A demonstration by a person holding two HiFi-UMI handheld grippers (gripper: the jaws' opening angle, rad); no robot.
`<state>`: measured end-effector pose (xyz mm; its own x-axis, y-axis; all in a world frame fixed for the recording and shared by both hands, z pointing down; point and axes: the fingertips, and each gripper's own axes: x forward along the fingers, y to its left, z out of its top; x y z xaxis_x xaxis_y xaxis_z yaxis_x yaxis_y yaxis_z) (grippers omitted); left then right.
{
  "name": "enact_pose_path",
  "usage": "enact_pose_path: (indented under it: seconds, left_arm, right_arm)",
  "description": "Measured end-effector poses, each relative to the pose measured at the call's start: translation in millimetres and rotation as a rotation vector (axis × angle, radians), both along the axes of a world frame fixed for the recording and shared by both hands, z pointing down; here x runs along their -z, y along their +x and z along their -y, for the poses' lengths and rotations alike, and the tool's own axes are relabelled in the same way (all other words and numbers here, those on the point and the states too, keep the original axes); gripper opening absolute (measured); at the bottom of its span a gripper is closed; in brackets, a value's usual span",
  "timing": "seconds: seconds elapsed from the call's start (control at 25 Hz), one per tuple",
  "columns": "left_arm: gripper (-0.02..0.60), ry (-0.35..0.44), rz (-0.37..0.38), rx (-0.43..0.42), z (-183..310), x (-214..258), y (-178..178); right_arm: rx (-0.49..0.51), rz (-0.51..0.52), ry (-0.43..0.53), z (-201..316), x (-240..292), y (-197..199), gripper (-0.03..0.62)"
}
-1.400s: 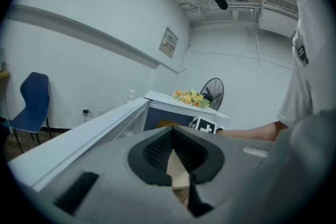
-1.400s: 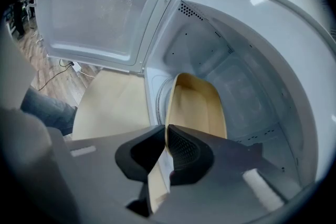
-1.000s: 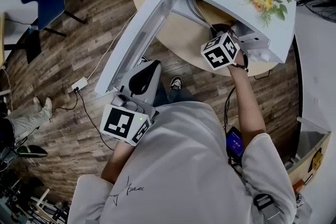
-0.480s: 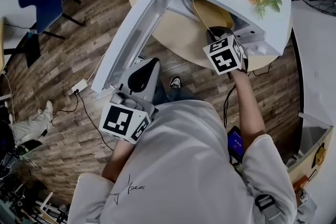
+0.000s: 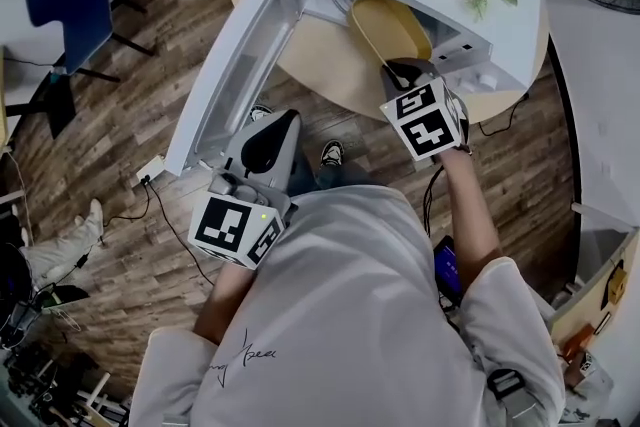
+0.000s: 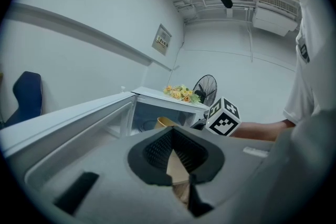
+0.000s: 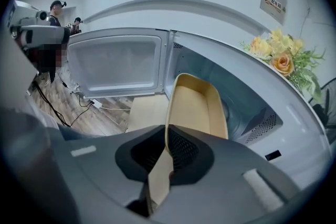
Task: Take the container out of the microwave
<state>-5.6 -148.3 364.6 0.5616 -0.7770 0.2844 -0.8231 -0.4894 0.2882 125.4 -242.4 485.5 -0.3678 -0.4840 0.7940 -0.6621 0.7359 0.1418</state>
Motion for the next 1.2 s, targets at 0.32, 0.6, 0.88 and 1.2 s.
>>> enact_pose_path:
  seconds: [0.32, 0.6, 0.88, 1.2]
  left_arm:
    - [0.003, -0.007, 0.015, 0.003, -4.1, -3.8, 2.2]
    - [0.003, 0.003, 0.01, -0.003, -4.5, -0.8, 8.0]
    - [0.003, 0.016, -0.034, 0.024, -2.8, 15.0, 3.0]
    - [0.003, 0.024, -0.048, 0.03, -6.5, 20.2, 5.8]
  right_arm:
    - [0.0, 0.121, 0.024, -30.9, 33.5, -12.1, 0.031]
    - [0.011, 0.231, 0.103, -49.8, 66.6, -16.6, 0.034]
    - [0.03, 0.334, 0.207, -63.6, 97.3, -14.3, 0.034]
    - [0.036, 0.422, 0.327, -67.9, 132.5, -11.1, 0.034]
